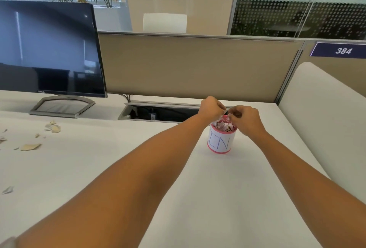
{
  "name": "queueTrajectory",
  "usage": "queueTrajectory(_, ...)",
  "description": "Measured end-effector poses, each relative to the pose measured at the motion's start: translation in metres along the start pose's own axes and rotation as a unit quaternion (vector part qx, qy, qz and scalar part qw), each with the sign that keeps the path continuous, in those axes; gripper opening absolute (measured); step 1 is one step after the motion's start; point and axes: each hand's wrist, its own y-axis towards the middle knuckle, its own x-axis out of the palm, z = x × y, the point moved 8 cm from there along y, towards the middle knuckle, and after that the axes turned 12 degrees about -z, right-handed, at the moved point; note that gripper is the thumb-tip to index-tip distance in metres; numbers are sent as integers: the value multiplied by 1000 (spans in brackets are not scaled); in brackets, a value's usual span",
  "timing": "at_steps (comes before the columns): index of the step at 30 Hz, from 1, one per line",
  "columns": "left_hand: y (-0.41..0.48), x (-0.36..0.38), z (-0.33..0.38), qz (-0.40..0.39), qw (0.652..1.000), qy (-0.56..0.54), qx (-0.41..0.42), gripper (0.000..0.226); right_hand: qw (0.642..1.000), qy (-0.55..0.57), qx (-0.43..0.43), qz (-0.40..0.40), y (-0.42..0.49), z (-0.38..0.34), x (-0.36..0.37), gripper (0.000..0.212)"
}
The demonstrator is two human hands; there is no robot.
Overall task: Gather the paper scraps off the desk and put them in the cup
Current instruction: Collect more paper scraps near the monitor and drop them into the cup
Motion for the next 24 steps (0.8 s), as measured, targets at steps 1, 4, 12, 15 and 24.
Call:
queueTrajectory(1,1,3,1,-7,1000,2,-4,23,1000,6,-4,-1,1,1,0,23)
queueTrajectory(4,3,7,2,-15,1000,1,-11,25,1000,6,-6,0,5,3,-1,25)
queueTrajectory(12,3,-14,-9,65,992,-108,-4,28,998,-17,-28,-50,14,-12,19,23)
queueTrajectory(15,-2,-20,-19,109,984,-140,-6,28,989,-85,-30,-115,18,-17,38,20)
queueTrajectory(24,-8,-17,-42,141,979,-150,-6,31,967,-175,19,-182,26,-12,49,28)
